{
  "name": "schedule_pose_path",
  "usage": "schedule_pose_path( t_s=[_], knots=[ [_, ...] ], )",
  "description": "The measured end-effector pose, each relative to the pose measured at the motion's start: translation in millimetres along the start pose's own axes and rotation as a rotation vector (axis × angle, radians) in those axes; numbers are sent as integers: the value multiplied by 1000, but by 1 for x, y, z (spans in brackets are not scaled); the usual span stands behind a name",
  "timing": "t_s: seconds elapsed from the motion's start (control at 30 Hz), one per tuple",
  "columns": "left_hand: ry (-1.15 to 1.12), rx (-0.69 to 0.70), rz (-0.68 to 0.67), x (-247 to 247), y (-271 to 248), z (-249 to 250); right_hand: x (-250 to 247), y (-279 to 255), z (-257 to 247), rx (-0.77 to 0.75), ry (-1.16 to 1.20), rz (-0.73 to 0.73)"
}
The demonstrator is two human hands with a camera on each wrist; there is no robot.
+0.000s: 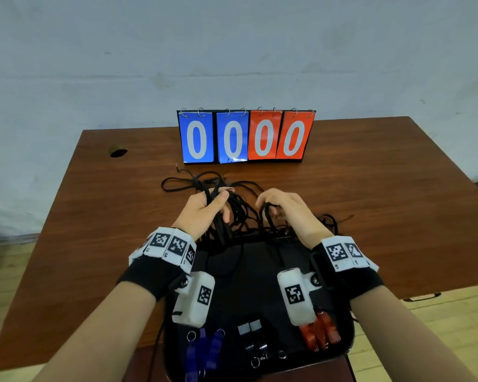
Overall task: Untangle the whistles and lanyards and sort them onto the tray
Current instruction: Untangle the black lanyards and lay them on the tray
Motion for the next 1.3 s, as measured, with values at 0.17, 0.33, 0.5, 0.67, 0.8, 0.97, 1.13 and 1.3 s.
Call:
schedule_pose_path(
  t_s=[0.17, 0.33, 0.5, 0.67, 0.8, 0.97, 1.13, 1.3],
  knots=[
    [-12, 15, -4, 5, -1, 5, 16, -2, -12, -40, -87, -93],
    [-152, -89, 53, 4, -4, 4, 32, 3, -3, 77, -147, -231],
    [-69, -99, 192, -6, -7, 19, 31, -3, 0, 110, -74, -345],
    [65, -65, 376, -26, -7, 8, 21, -9, 8, 174, -226, -390],
    [-100, -31, 462, -36, -8, 7, 2, -9, 13, 187, -463, -325],
    [-202, -25, 375, -35, -9, 21, -28, -11, -6, 70, -320, -17],
    [-376, -7, 299, -28, -7, 29, -4, -19, -21, 21, -121, -162],
    [-223, -11, 202, -16, -6, 37, 37, -12, -23, 96, -203, -390]
  ],
)
Point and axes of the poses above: each hand's wrist, its own y-axis towards the middle knuckle, its own x-axis out of the palm, z = x × y, the point moved 5 cm from there along y, towards the middle knuckle, and after that the axes turned 10 degrees about x, right-handed, at the moved point
